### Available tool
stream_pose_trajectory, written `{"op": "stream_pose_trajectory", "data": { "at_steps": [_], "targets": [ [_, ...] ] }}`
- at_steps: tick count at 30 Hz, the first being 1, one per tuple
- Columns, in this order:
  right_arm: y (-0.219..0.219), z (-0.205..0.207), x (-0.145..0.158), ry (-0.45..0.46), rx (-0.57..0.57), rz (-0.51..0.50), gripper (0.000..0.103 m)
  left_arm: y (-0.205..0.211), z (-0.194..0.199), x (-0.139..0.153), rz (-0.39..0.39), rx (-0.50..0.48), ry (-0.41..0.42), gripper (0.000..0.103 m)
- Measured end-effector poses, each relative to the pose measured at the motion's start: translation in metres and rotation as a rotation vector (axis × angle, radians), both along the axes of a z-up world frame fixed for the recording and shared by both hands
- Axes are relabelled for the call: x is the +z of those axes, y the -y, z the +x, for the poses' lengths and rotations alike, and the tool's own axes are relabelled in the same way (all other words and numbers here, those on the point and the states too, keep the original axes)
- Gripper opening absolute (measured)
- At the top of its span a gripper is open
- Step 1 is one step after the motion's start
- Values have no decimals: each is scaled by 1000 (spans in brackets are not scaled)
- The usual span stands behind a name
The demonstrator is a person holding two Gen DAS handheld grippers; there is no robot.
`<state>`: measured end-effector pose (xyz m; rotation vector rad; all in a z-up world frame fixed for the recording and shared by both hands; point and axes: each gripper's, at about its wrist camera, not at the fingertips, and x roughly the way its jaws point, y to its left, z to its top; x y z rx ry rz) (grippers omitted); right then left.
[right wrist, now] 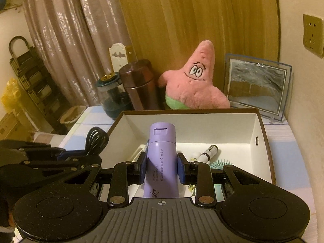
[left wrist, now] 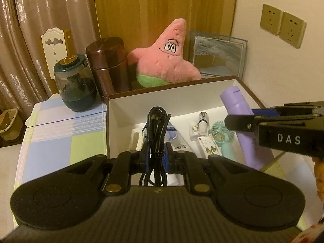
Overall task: Organize rigid objects
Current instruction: 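Lower the tube and cable into the box and open both tools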
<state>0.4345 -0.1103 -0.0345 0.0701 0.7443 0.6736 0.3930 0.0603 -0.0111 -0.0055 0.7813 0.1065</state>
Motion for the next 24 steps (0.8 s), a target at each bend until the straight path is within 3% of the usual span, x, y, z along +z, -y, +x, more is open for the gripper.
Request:
{"op": "stream_pose_trajectory", "data": {
  "at_steps": [24],
  "targets": [
    [-17, 51, -65, -183, -48, -47, 31, -23, 50, -57, -34, 24, -158, 13]
  ]
}}
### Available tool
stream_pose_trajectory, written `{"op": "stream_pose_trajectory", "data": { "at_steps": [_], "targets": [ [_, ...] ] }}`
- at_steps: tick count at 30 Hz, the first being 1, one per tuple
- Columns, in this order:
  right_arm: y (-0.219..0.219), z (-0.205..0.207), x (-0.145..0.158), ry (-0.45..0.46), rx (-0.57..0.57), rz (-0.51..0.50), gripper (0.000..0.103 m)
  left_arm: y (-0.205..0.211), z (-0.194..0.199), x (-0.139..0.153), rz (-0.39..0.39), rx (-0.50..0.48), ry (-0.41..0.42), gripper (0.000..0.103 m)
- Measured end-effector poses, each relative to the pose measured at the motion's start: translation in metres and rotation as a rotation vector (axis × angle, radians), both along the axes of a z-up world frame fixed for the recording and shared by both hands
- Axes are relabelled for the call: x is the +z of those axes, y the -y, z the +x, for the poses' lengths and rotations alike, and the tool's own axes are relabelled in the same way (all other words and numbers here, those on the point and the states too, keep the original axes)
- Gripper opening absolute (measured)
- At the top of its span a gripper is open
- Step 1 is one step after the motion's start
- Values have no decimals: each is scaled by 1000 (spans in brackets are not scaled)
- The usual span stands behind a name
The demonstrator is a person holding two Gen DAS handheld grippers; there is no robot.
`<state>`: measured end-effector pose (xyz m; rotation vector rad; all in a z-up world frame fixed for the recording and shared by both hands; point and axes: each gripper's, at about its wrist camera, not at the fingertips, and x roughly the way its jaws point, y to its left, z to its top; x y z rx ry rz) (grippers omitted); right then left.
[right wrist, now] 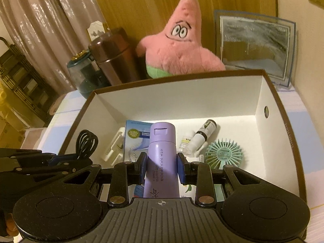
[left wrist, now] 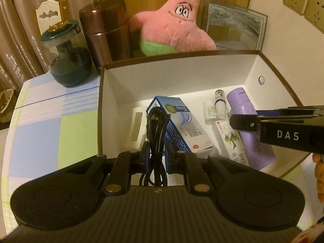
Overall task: Organize rigid objects
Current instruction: 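Lower the tube and cable into the box and open both tools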
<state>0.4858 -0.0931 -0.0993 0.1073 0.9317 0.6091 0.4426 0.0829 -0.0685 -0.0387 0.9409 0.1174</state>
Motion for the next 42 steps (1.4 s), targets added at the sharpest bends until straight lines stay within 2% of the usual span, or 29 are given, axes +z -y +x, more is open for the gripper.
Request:
{"op": "stream_pose_trajectory", "data": {
  "at_steps": [11, 17, 20, 28, 40, 42],
  "targets": [
    [-2, 10, -12, -31, -7, -9, 31, -3, 14, -19, -17, 2, -52, 13],
    [-1, 13, -16, -44, -10, -5, 31, -5, 18, -22, -17, 3, -53, 14],
    [0, 14, -17, -50, -12, -3, 31, -6, 19, -21, -14, 0, -44, 19],
    [0, 15, -20, -59, -12, -1, 31, -7, 19, -20, -15, 0, -49, 24],
    [-1, 14, -20, -61, -13, 12, 31, -6, 16, -17, -9, 5, -40, 25],
    [0, 14, -19, -64, -20, 32, 31, -7, 16, -16, -8, 7, -39, 30]
  ]
}}
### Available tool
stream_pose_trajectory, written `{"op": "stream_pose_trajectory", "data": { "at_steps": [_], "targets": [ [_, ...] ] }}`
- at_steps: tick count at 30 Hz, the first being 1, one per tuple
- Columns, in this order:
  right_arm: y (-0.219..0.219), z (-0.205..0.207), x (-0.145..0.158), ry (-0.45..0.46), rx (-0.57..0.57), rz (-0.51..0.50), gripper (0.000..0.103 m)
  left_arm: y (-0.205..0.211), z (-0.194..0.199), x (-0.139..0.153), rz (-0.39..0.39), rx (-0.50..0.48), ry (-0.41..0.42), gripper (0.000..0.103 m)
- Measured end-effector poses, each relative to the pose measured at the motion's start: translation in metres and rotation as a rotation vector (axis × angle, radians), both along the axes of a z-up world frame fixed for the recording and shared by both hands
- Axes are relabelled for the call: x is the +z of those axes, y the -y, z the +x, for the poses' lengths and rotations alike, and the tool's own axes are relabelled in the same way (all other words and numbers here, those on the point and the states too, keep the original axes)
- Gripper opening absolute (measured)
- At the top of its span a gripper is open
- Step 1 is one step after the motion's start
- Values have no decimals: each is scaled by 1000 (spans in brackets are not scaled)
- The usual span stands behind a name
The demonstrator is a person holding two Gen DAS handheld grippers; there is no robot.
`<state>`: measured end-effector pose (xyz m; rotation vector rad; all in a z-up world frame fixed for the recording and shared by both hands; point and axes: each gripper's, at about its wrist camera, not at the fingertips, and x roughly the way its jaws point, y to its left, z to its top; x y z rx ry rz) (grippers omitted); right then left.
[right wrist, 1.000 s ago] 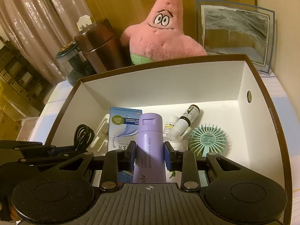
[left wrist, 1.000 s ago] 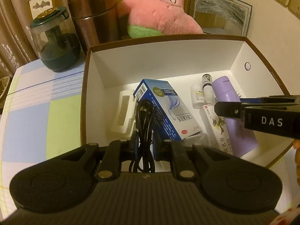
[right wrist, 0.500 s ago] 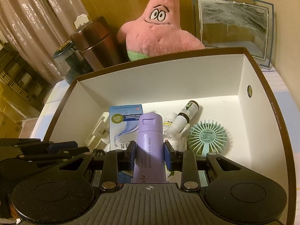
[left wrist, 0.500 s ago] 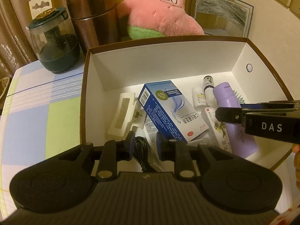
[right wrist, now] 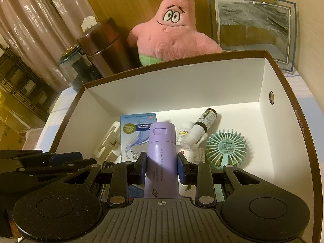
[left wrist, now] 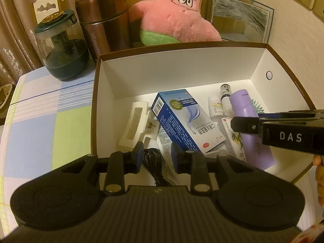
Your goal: Organize rigid objects
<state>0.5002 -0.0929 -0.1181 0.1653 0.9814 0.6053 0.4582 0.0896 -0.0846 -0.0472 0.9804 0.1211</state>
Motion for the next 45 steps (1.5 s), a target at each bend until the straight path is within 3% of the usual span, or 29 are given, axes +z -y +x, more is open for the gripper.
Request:
{"op": "stream_pose_trajectory", "data": {
  "at_steps": [5, 9, 13, 21, 23, 26, 31, 45],
  "targets": [
    [5, 4, 7, -14, -34, 39, 33, 0, -4, 4, -1, 2, 10, 33],
    [11, 1, 13, 3, -33, 34, 48, 0, -7, 6, -4, 6, 17, 34],
    [17, -3, 14, 2, -32, 26, 52, 0, -11, 9, -2, 8, 21, 35],
    [29, -20, 11, -4, -8, -19, 59, 7, -25, 20, -10, 10, 54, 47],
    [32, -27, 11, 0, 2, -29, 60, 9, -31, 25, -21, 15, 70, 54],
    [37, -38, 13, 13, 7, -38, 61, 15, -41, 33, -10, 24, 99, 64],
    [46, -53, 22, 46, 10, -43, 62, 22, -60, 46, -5, 40, 137, 69],
    [67, -98, 54, 150, 30, -31, 62, 54, -118, 76, 50, 69, 227, 69]
  ]
}}
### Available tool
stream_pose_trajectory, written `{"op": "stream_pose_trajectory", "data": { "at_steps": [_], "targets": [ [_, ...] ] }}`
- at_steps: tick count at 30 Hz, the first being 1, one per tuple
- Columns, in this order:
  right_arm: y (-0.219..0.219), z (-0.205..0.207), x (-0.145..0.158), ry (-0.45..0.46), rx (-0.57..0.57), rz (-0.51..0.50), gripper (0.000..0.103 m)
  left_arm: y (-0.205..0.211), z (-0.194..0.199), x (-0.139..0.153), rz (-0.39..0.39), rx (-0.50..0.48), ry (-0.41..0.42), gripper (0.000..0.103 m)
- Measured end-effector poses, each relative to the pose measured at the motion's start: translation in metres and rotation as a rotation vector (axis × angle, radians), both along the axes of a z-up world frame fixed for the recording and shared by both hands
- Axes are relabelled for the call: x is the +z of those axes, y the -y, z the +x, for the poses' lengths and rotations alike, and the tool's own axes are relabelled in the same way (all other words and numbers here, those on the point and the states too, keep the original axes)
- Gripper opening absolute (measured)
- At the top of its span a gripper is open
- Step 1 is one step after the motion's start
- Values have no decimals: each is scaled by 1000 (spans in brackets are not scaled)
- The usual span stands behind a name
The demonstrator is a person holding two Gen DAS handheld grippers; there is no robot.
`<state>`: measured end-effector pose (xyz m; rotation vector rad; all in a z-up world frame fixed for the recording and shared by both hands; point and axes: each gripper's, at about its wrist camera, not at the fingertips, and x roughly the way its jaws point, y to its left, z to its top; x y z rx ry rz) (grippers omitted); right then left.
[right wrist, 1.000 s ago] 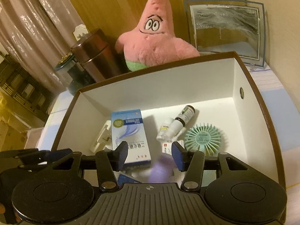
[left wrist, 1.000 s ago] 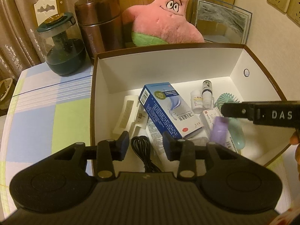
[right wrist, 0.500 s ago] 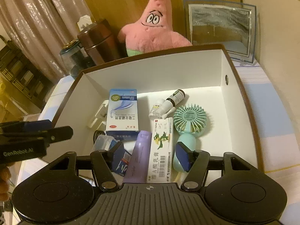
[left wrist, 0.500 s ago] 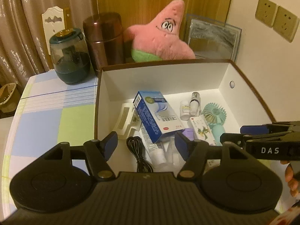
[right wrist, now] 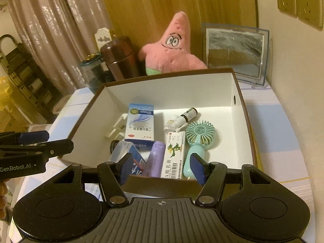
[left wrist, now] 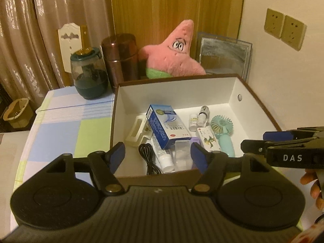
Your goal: Organize rigid objects
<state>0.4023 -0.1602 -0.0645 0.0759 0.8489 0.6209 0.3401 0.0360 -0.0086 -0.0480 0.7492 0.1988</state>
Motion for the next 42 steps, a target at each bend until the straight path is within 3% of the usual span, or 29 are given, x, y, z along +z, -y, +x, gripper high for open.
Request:
{"op": "stream_pose_trajectory", "data": {
  "at_steps": [10, 20, 42],
  "targets": [
    [10, -54, 15, 87, -28, -59, 62, 8, -49, 14, -34, 34, 9, 69],
    [25, -115, 24, 7, -84, 15, 62, 13, -113, 12, -61, 12, -27, 69],
    [19, -289, 34, -13, -85, 11, 62, 18, -272, 6, -95, -51, -35, 69]
  ]
}}
